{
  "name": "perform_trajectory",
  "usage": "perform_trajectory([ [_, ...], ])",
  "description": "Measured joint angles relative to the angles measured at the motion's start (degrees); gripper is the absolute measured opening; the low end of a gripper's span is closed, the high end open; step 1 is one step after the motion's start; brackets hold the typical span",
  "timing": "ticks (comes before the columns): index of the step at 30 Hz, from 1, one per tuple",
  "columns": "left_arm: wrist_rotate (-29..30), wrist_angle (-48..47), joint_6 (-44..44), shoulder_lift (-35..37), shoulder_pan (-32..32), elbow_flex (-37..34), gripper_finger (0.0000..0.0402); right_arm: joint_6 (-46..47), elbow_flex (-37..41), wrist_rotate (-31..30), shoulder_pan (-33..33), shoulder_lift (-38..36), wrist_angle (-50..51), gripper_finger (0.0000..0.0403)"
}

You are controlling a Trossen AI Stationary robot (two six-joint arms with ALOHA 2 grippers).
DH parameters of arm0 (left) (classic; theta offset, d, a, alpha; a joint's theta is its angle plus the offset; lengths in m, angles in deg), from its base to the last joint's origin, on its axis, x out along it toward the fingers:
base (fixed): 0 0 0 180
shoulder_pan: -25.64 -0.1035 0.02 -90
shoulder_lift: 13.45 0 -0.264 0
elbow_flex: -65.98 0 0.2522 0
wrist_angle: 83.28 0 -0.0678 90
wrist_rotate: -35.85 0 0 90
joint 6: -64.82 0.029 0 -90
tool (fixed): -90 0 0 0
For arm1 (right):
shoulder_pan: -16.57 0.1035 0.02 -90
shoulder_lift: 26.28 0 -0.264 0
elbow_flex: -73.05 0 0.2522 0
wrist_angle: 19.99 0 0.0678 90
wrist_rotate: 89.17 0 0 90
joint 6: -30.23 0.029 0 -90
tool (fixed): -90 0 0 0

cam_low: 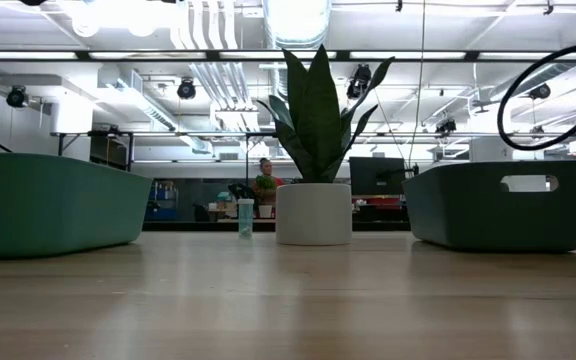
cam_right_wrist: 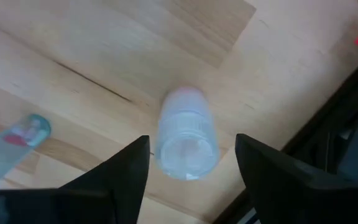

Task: Pick and place medicine bottles into bin by pill shape (circle, oval)
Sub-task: Put the white capsule bottle into the green bin

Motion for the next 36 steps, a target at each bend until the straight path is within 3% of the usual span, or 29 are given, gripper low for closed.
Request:
perform_trajectory([
  [10,0.0,0.0,-0.1,0.0,0.0,0.0,0.0167,-0.7,0.0,-1.0,0.0,0.0,-2.8,0.0125],
  [18,0.0,-0.1,-5.2,0.0,0.1,0.0,0.0167,-7.2,-3.0,-4.5,0.0,-1.6,-1.3,0.0123],
  [22,0.0,-0.8,-9.9,0.0,0.2,0.0,0.0167,-11.8,-7.1,-10.4,0.0,-3.7,2.5,0.0133],
  [26,0.0,-2.2,-14.7,0.0,1.0,0.0,0.0167,-25.2,-10.2,-25.8,0.0,-5.8,0.0,0.0134],
  [30,-0.1,-2.1,-16.7,0.0,3.2,-0.1,0.0167,-45.8,-10.2,-38.5,-0.8,-9.2,-11.9,0.0128],
  [33,-0.1,-2.1,-16.7,0.0,5.4,-0.1,0.0167,-63.4,-10.0,-41.5,-1.6,-11.4,-22.7,0.0127],
  [36,-0.1,-2.1,-16.8,0.0,7.6,-0.1,0.0167,-83.0,-10.0,-39.2,-2.6,-13.5,-38.7,0.0127],
])
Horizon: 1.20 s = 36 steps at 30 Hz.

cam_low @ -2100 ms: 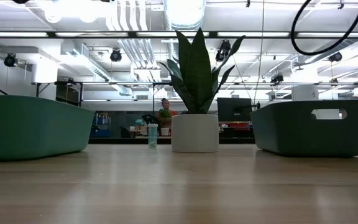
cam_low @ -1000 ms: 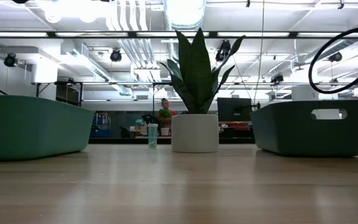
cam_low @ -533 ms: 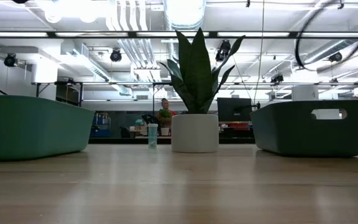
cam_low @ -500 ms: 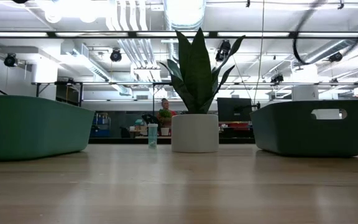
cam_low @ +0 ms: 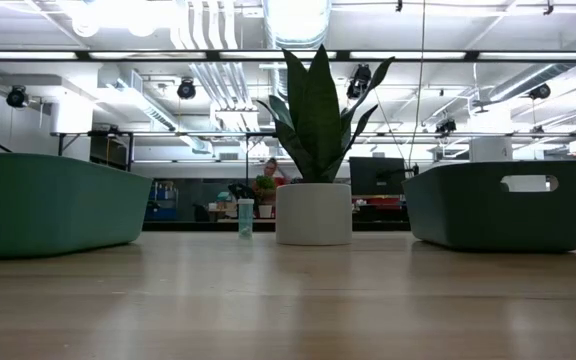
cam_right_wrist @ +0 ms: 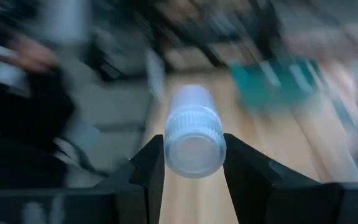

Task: Pick and place medicine bottles into bin by pill shape (circle, oval)
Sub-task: Put the white capsule bottle into the green bin

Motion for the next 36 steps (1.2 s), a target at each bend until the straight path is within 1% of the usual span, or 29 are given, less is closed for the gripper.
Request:
perform_trajectory([
  [2,-0.1,0.0,0.0,0.0,1.3,0.0,0.0167,-12.2,0.0,5.1,-0.7,-1.4,-10.3,0.0127],
  [4,-0.1,0.0,-0.1,0.0,2.5,0.0,0.0167,-21.1,0.0,9.9,-1.3,-2.7,-16.5,0.0127],
  [6,-0.1,0.0,-0.1,0.0,3.5,0.0,0.0167,-26.2,0.0,10.6,-1.8,-3.9,-18.5,0.0128],
  [9,-0.1,0.1,-1.4,0.0,4.4,0.0,0.0167,-30.3,0.0,10.4,-3.2,-4.6,-20.8,0.0129],
  [11,-0.1,0.0,-1.9,0.0,4.8,-0.2,0.0167,-32.7,0.0,11.4,-4.0,-4.6,-22.3,0.0129],
  [16,-0.1,0.1,-3.2,0.0,5.1,-0.6,0.0167,-32.2,0.0,12.1,-6.2,-4.2,-22.8,0.0129],
  [19,0.0,0.1,-4.7,0.0,5.1,-0.7,0.0167,-29.2,0.0,11.5,-8.1,-4.0,-22.3,0.0130],
  [21,0.0,0.1,-6.1,0.0,5.1,-0.8,0.0167,-26.8,0.0,9.8,-9.9,-3.7,-21.6,0.0130],
  [24,0.0,0.3,-9.4,-0.4,5.1,-0.8,0.0167,-23.3,0.0,8.4,-13.0,-3.7,-17.1,0.0130],
  [30,0.1,0.0,-15.6,-3.0,5.1,-0.8,0.0167,-20.3,0.0,8.8,-20.0,-1.3,-9.9,0.0130],
  [33,0.1,-0.7,-18.4,-5.3,5.1,-0.7,0.0167,-20.7,0.0,10.0,-23.2,1.5,-8.0,0.0130],
  [36,0.0,-4.9,-22.8,-7.1,5.1,0.3,0.0166,-22.0,0.0,15.2,-26.7,5.0,-7.9,0.0130],
])
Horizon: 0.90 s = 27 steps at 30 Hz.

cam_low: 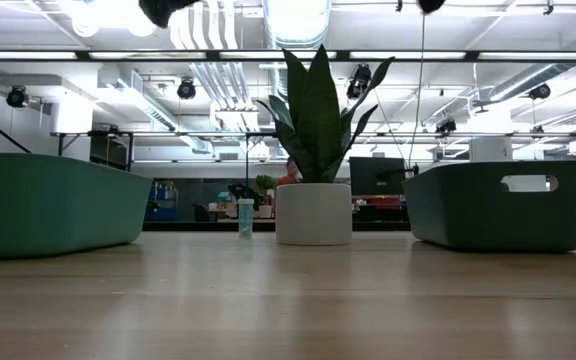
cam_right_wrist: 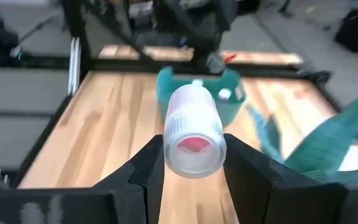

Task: Pick and place medicine bottles into bin by pill shape (circle, oval)
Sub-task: Put the white capsule bottle into the green bin

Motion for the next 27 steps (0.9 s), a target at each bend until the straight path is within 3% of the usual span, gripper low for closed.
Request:
perform_trajectory([
  [3,-0.5,-5.4,-5.7,-0.9,-0.2,0.8,0.0166,-1.6,-0.2,5.3,-3.0,3.3,0.0,0.0131],
  [7,-5.8,-11.1,-11.4,-1.0,-0.3,1.1,0.0166,-3.7,-1.9,10.5,-5.9,8.0,0.4,0.0131],
  [13,-11.3,-13.3,-18.1,-1.1,-0.3,0.7,0.0166,-7.7,-9.6,12.7,-7.8,16.8,6.2,0.0131],
  [21,-13.8,-13.9,-20.3,-3.0,-0.3,0.7,0.0168,-11.6,-22.2,14.8,-7.7,28.9,18.8,0.0131],
  [27,-14.6,-14.1,-22.3,-6.3,-0.3,0.6,0.0206,-13.1,-26.3,14.7,-7.7,32.4,21.3,0.0131],
])
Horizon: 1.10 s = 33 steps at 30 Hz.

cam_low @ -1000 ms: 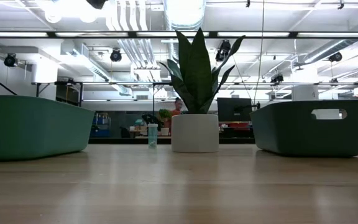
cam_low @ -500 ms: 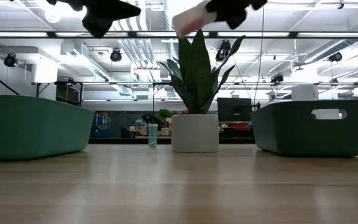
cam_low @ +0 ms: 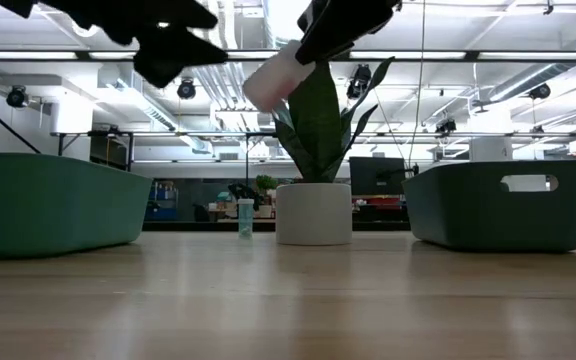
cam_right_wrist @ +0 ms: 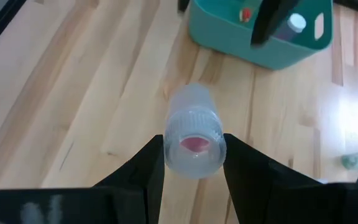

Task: Pick and place medicine bottles into bin by pill shape (circle, oval)
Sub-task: Put the white capsule bottle into the green bin

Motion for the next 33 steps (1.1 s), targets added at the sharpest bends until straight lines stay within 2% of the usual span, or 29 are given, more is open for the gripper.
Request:
perform_trajectory([
  [7,0.0,0.2,0.4,-4.7,0.0,0.0,0.0248,-0.6,-0.7,-0.1,0.0,-0.7,-0.3,0.0131],
  [17,0.0,9.4,1.8,-10.0,-3.0,-0.1,0.0251,-0.9,-0.6,-0.2,0.0,-0.7,-0.6,0.0131],
  [23,-3.8,17.8,2.9,-15.0,-4.3,-0.1,0.0251,-0.9,-0.5,-0.2,0.0,-0.7,-0.8,0.0131],
  [28,-5.5,21.2,3.7,-17.4,-4.3,-0.1,0.0228,-1.1,-0.5,-0.2,0.0,-0.7,-0.7,0.0131],
  [33,-5.7,20.9,3.7,-17.5,-4.3,-0.1,0.0159,-1.2,-0.6,-0.2,0.0,-0.7,-0.8,0.0133],
])
